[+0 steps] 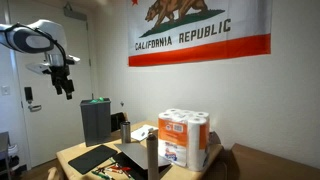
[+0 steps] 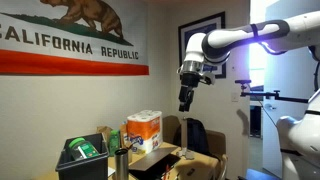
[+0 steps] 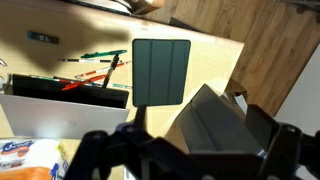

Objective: Put the black pen in the silver cup

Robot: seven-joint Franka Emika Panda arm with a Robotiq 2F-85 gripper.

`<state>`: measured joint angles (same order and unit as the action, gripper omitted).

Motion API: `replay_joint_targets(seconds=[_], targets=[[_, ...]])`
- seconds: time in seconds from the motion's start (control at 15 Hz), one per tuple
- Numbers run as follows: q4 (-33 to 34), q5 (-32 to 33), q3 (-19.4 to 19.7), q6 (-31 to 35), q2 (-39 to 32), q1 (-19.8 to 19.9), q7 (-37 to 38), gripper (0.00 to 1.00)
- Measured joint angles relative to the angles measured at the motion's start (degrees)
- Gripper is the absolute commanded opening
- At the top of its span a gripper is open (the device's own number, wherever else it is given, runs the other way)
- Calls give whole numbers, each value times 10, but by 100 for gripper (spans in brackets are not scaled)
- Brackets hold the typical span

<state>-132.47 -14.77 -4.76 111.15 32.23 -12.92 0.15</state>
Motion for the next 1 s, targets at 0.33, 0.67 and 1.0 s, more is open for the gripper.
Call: replay_joint_targets(seconds=[0.33,0.67,1.0], targets=[[0,0,0,0,-1,0,0,100],[-9,0,1,0,-28,12,0,100],[-13,21,-1,29,-94,28,0,100]])
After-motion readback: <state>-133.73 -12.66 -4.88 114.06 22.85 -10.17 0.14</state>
